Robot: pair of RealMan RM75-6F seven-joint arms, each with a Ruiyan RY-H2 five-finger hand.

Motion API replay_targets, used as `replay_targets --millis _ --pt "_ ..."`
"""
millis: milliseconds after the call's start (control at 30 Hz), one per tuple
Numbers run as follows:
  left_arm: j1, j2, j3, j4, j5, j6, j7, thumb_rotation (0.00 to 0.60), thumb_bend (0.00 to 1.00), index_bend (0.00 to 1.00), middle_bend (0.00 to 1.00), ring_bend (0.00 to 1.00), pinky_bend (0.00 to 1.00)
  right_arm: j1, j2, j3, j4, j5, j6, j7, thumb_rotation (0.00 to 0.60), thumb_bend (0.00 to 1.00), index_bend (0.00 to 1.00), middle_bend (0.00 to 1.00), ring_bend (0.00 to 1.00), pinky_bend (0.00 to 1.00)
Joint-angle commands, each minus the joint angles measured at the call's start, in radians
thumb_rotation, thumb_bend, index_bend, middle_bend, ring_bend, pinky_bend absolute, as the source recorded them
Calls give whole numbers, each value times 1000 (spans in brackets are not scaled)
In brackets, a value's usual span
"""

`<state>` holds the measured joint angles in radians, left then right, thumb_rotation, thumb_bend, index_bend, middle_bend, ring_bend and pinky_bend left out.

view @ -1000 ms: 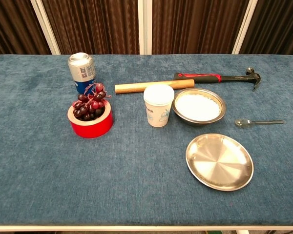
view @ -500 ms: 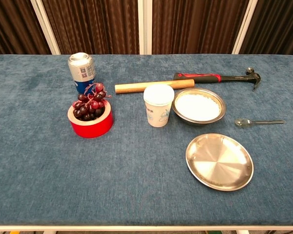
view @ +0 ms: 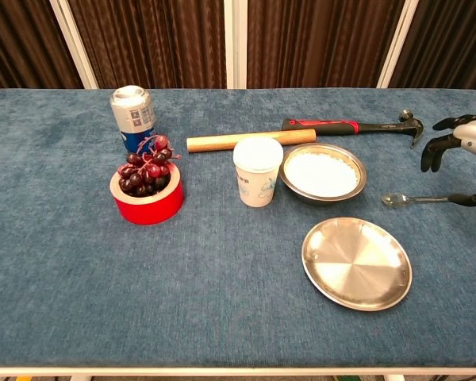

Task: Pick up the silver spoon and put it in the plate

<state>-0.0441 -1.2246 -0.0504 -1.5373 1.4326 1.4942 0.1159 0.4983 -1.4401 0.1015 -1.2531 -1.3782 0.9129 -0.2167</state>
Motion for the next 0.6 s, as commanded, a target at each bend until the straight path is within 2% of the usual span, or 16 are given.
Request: replay_targets --millis 33,600 --pt "1 -1 0 2 0 1 -3 600 103 173 98 45 31 13 -37 -2 50 25 -14 -22 600 220 370 371 41 0" --pt "7 -9 4 16 -2 3 -17 600 103 173 98 45 31 37 -126 -31 175 6 -13 25 600 260 446 468 101 0"
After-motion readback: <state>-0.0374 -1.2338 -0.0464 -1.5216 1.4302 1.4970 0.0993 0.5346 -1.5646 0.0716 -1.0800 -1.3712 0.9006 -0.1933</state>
